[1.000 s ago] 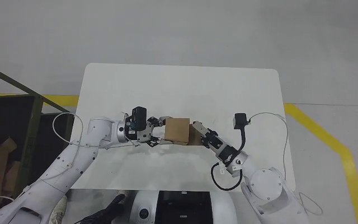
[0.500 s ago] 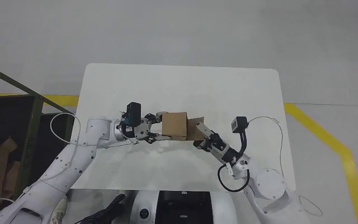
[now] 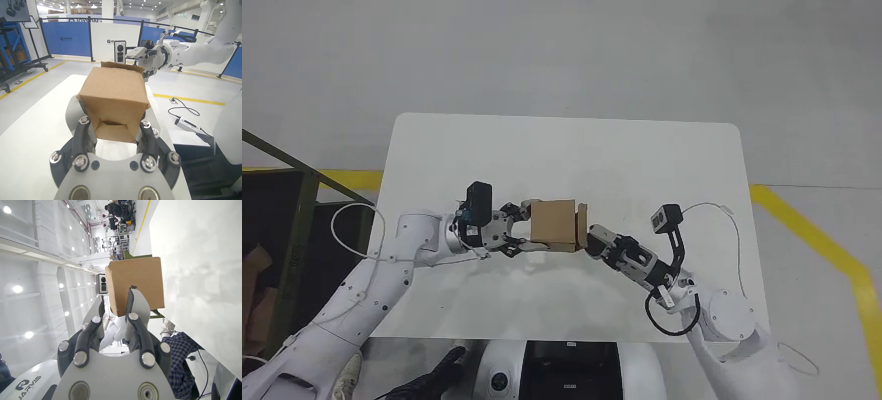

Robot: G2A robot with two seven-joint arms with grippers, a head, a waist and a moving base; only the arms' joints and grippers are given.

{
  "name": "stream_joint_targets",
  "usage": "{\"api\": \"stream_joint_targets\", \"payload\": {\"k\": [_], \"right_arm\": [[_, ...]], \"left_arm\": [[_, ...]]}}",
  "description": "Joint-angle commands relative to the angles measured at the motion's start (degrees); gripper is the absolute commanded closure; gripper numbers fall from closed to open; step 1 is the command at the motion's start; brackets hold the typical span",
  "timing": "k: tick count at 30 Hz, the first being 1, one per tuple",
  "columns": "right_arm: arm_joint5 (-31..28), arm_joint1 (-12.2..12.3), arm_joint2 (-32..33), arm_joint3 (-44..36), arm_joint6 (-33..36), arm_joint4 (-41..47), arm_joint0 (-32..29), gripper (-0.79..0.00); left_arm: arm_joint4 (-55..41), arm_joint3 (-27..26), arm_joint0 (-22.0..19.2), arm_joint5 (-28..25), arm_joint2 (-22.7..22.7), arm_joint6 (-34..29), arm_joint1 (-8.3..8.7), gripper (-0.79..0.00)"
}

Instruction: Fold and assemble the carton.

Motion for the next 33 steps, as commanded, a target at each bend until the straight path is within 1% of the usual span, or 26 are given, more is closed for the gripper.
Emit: {"api": "stream_joint_targets", "payload": {"k": [1,4,7,13,21,25,33], "right_arm": [[0.14,0.11,0.11,0.14,0.54,-1.32,0.51,-0.215],[0.12,0.29,0.26,-0.26,0.59,-3.81,0.82,-0.231],[0.76,0.45,0.65,-0.98,-0.08,-5.77,0.80,-0.200],[1.95,0.69,0.74,-2.27,-0.74,-8.47,0.67,-0.166],[2.88,0.78,-0.50,-3.39,-2.21,-11.74,0.66,-0.151],[3.30,0.85,-0.91,-3.89,-3.03,-13.52,0.62,-0.129],[4.20,0.90,-1.50,-4.55,-4.82,-15.42,0.56,-0.126]], "left_arm": [[-0.16,-0.11,0.01,0.00,0.02,-0.22,0.08,-0.154],[-0.43,-0.20,-0.05,0.00,0.12,-0.62,0.20,-0.154],[-0.76,-0.32,-0.11,0.00,0.26,-0.97,0.30,-0.154],[-1.00,-0.56,-0.26,0.00,0.47,-1.29,0.46,-0.157],[-1.18,-0.64,-0.45,0.00,0.71,-1.70,0.64,-0.157],[-1.21,-0.64,-0.51,0.00,0.66,-1.74,0.73,-0.154],[-1.14,-0.65,-0.37,0.00,0.52,-1.54,0.82,-0.160]]}}
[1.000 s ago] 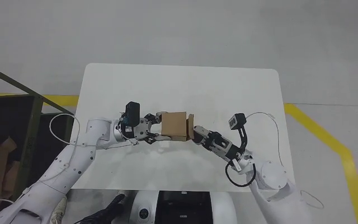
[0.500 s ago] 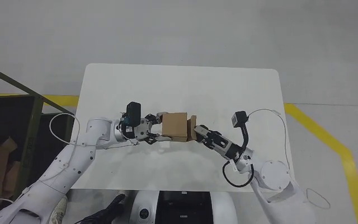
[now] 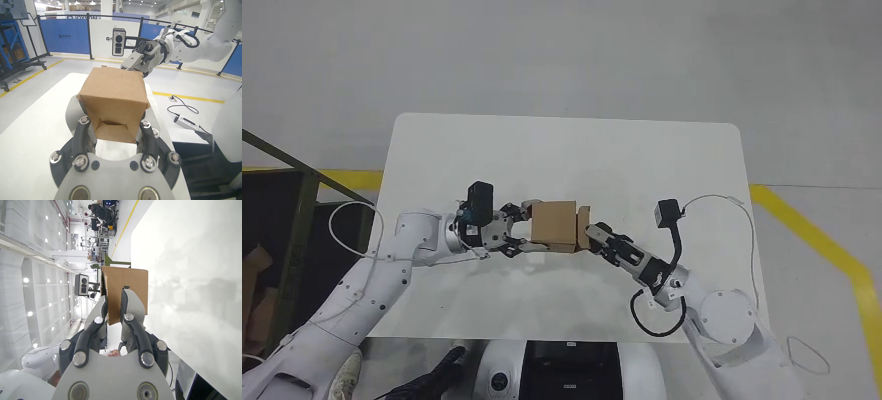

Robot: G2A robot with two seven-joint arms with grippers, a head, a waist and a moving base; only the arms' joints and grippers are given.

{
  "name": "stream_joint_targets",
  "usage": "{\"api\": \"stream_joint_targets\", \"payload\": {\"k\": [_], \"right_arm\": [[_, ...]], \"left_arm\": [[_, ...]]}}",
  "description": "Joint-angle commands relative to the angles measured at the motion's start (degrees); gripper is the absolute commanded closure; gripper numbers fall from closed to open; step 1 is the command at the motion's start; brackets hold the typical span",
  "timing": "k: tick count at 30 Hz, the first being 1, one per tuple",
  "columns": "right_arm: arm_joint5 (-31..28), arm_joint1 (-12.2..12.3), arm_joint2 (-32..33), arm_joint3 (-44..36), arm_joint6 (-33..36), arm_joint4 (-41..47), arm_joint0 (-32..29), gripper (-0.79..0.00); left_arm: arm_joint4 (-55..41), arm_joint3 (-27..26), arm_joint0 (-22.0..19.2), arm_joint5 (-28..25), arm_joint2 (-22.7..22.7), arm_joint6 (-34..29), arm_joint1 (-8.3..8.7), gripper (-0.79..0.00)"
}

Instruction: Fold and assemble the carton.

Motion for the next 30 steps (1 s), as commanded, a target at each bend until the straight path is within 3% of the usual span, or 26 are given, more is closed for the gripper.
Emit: {"api": "stream_joint_targets", "payload": {"k": [1,15,30], "right_arm": [[-0.01,-0.01,-0.09,-0.13,-0.30,0.16,-0.01,-0.126],[4.76,-0.20,-2.84,-2.53,-4.17,-5.45,1.56,-0.117],[5.37,-0.32,-2.27,-1.96,-6.93,-4.26,1.00,-0.086]], "left_arm": [[0.08,0.00,0.04,0.00,-0.03,0.07,0.02,-0.163],[2.18,-0.09,0.38,0.00,-0.83,0.61,-0.29,-0.160],[2.34,0.25,0.30,0.00,-0.78,1.10,-0.55,-0.154]]}}
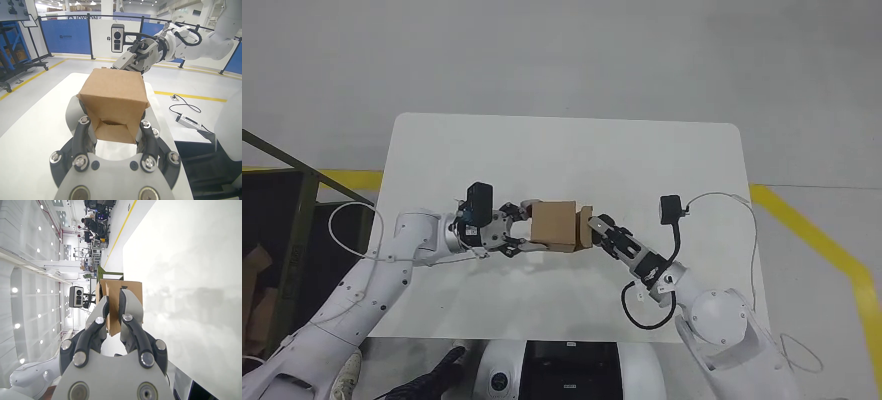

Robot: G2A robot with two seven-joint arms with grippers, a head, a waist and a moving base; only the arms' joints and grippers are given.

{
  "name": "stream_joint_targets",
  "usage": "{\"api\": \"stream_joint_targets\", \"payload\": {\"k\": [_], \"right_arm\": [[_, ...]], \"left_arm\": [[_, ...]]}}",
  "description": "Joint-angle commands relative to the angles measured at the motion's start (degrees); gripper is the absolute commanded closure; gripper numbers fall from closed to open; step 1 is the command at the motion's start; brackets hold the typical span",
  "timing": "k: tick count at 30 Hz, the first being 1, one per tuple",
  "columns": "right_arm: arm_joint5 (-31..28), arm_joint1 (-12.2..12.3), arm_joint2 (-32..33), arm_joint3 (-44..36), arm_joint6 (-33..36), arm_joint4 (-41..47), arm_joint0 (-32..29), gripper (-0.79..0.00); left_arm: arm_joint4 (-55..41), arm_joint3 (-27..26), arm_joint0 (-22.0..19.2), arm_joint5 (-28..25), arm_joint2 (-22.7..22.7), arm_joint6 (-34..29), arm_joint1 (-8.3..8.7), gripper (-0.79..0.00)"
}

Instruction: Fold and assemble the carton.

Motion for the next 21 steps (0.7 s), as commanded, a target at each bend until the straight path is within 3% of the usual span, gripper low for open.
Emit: {"api": "stream_joint_targets", "payload": {"k": [1,21], "right_arm": [[-0.02,-0.02,-0.19,-0.27,0.01,-0.24,0.12,-0.086],[2.27,-0.62,-4.12,-1.69,-4.01,-4.84,1.57,-0.080]], "left_arm": [[0.09,0.01,-0.04,0.00,0.07,-0.04,-0.04,-0.154],[0.91,-0.37,0.08,0.00,-0.13,-0.31,-0.26,-0.157]]}}
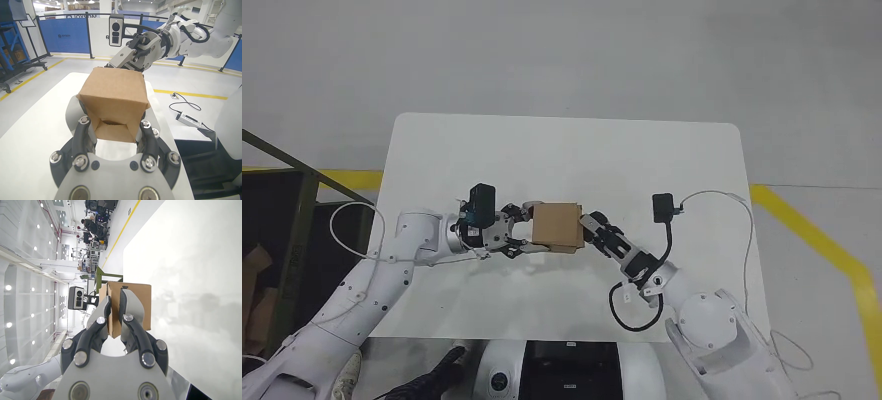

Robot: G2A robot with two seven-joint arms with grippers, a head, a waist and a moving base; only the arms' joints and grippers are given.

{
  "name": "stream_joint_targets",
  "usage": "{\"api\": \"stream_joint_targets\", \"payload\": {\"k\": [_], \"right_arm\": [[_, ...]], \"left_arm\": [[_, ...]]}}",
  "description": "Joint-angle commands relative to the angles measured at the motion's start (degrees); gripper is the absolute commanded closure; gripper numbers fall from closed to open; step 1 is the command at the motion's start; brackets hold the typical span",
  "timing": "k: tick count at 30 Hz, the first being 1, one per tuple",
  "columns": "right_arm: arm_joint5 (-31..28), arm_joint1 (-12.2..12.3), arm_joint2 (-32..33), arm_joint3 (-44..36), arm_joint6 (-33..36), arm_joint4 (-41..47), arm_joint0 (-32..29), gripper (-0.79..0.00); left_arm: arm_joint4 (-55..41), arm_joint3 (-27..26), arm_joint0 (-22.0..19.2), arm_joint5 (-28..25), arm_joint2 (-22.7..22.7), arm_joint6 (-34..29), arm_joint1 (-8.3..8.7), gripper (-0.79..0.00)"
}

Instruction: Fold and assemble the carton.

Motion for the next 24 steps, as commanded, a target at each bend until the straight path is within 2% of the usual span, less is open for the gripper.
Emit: {"api": "stream_joint_targets", "payload": {"k": [1,9,11,16,20,24], "right_arm": [[0.20,-0.07,-0.45,-0.17,-0.39,-0.43,0.08,-0.080],[1.29,-0.41,-1.79,-0.59,-1.94,-1.30,0.50,-0.108],[1.39,-0.44,-1.56,-0.71,-2.42,-1.13,0.37,-0.179],[0.93,-0.32,0.03,-1.37,-2.76,0.13,-1.07,-0.283],[-0.08,-0.17,1.01,-2.07,-2.19,1.12,-2.56,-0.249],[-1.26,-0.09,1.51,-2.39,-1.60,2.10,-3.44,-0.145]], "left_arm": [[0.03,0.00,0.02,0.00,-0.02,0.03,0.00,-0.157],[-0.06,0.21,0.04,0.00,-0.06,0.04,-0.04,-0.160],[-0.19,0.42,0.05,0.00,-0.14,0.14,-0.04,-0.163],[-0.62,1.13,0.03,0.00,-0.60,0.28,0.00,-0.166],[-0.97,1.53,0.02,0.00,-1.07,0.35,-0.02,-0.166],[-1.17,1.50,0.12,0.00,-1.16,0.22,-0.10,-0.163]]}}
